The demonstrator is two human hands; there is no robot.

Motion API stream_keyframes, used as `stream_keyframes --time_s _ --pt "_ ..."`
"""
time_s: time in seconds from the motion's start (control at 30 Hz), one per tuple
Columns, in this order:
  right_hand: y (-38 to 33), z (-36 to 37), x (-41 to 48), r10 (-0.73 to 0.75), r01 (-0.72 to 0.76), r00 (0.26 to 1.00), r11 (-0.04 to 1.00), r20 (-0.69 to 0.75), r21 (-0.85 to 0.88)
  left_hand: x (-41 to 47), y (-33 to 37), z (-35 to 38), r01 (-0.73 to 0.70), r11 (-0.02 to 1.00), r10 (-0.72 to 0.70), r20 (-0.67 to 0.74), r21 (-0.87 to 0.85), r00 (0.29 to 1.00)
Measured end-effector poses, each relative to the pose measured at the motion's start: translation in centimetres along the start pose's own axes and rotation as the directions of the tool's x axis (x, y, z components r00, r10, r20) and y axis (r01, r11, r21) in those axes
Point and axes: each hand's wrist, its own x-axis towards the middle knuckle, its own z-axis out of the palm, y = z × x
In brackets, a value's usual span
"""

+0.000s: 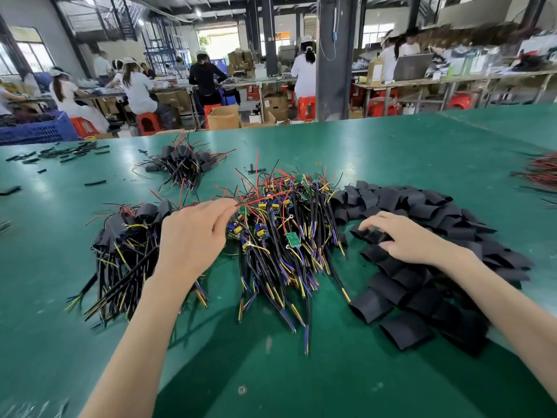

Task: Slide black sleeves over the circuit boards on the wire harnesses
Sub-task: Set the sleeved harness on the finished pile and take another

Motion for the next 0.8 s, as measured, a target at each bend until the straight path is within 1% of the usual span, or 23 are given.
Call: stream_keyframes --time_s 0.03,0.1,0.13,0.17,0.2,0.23,0.27,0.3,0.33,0.37,0.4,0.43,0.47,0.53,0.63,0.73,0.8 --pt "0.1 0.1 0.1 -0.001 0.001 1.000 1.000 0.005 -0.013 -0.1 0.2 0.1 0.014 0.999 -0.013 0.032 -0.031 0.999" --pt "0.1 0.3 0.2 0.005 -0.005 1.000 0.997 0.002 -0.079 -0.4 1.0 0.8 0.060 0.994 -0.046 0.153 -0.088 0.987" --pt "-0.1 0.3 0.2 0.000 -0.002 1.000 0.993 -0.022 -0.115 -0.6 1.5 1.3 0.081 0.992 -0.057 0.218 -0.100 0.974" --pt "-0.4 0.2 0.1 -0.017 0.009 0.998 0.993 -0.061 -0.115 -0.8 1.9 1.8 0.096 0.989 -0.062 0.267 -0.114 0.962" --pt "-0.9 -0.3 -0.1 -0.033 0.029 0.995 0.999 -0.090 -0.044 -0.9 2.3 2.1 0.101 0.985 -0.055 0.297 -0.140 0.953" --pt "-1.5 -1.1 -0.5 -0.047 0.054 0.996 0.995 -0.073 0.086 -1.1 2.6 2.3 0.089 0.980 -0.029 0.315 -0.179 0.949" --pt "-2.1 -2.0 -1.0 -0.073 0.070 0.997 0.970 0.005 0.231 -1.2 2.7 2.5 0.066 0.974 0.008 0.324 -0.216 0.946" --pt "-2.9 -2.9 -1.7 -0.125 0.072 0.981 0.944 0.145 0.323 -1.3 2.8 2.7 0.047 0.969 0.037 0.332 -0.242 0.942" --pt "-3.9 -3.7 -2.4 -0.178 0.073 0.932 0.945 0.317 0.318 -1.4 2.9 2.7 0.043 0.967 0.047 0.344 -0.250 0.938" --pt "-4.8 -4.0 -2.9 -0.207 0.091 0.859 0.962 0.469 0.257 -1.4 2.9 2.7 0.048 0.967 0.043 0.350 -0.249 0.936" --pt "-5.5 -3.8 -3.2 -0.220 0.142 0.792 0.973 0.570 0.180 -1.5 2.9 2.7 0.050 0.967 0.040 0.347 -0.248 0.937" --pt "-6.1 -3.3 -3.3 -0.226 0.204 0.755 0.973 0.616 0.106 -1.5 2.9 2.7 0.052 0.967 0.038 0.342 -0.249 0.939" --pt "-6.5 -2.6 -3.3 -0.226 0.249 0.751 0.967 0.621 0.052 -1.6 2.8 2.8 0.053 0.967 0.035 0.337 -0.249 0.941" --pt "-6.8 -1.7 -3.0 -0.236 0.265 0.796 0.964 0.557 0.030 -1.6 2.7 2.9 0.061 0.967 0.028 0.340 -0.248 0.940" --pt "-5.7 -1.6 -2.5 -0.193 0.182 0.878 0.981 0.439 0.068 -1.8 2.4 3.2 0.064 0.969 0.020 0.333 -0.238 0.943" --pt "-4.3 -1.4 -1.8 -0.126 0.116 0.966 0.991 0.224 0.059 -1.9 2.6 3.3 0.087 0.961 0.011 0.351 -0.261 0.936" --pt "-4.0 -1.0 -1.4 -0.127 0.122 0.991 0.988 0.052 0.090 -1.9 2.8 3.4 0.088 0.952 0.021 0.351 -0.292 0.936"
